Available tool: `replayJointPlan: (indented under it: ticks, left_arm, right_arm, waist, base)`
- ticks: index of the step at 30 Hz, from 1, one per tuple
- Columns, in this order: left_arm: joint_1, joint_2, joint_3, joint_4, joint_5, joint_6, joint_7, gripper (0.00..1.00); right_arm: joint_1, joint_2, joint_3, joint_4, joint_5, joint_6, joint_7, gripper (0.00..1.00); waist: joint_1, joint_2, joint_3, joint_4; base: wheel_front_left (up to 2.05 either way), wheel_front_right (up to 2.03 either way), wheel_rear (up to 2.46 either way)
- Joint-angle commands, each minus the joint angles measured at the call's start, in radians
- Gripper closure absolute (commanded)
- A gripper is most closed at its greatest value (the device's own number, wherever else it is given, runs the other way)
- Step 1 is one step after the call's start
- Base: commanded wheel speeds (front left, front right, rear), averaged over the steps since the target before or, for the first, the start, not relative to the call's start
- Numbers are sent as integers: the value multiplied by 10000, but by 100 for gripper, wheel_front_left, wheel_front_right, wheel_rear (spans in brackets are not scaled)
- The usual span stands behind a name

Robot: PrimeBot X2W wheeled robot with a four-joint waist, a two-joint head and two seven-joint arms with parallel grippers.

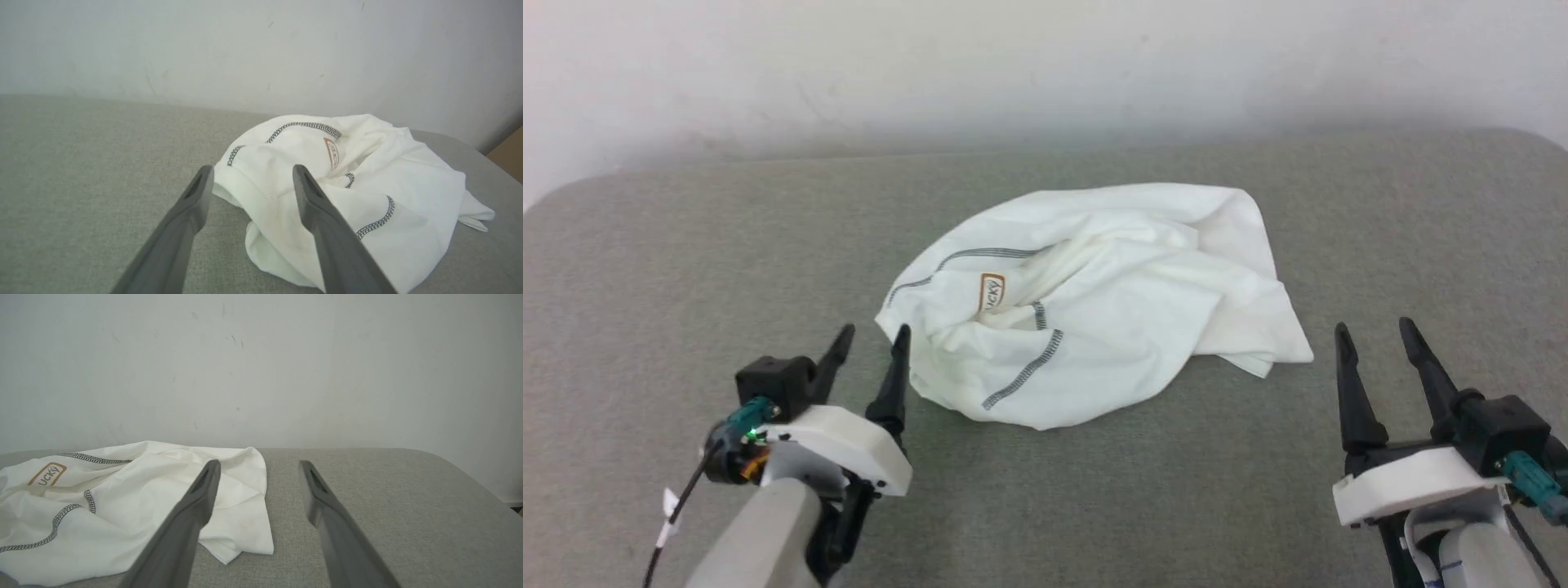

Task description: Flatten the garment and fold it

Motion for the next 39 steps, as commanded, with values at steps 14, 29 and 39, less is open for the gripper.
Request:
replayJointPlan:
  ticks: [14, 29, 39]
  left_arm:
    - [3510, 512, 1840, -5746, 4871, 1512, -170, 0]
    - [4124, -1105, 2386, -5588, 5111, 428, -171, 0]
    - [3886, -1854, 2678, -5226, 5519, -193, -171, 0]
  right_arm:
    - [667, -3, 282, -68, -670, -19, -46, 0]
    - [-244, -43, 1120, 765, -1067, -19, 3824, 0]
    - [-1760, -561, 993, 2215, -543, -19, 7529, 0]
  waist:
    - [1, -1, -828, 1227]
    - [1, -1, -345, 2170]
    - [1, -1, 212, 3162]
  base:
    - [0, 0, 0]
    - [0, 0, 0]
    - [0, 0, 0]
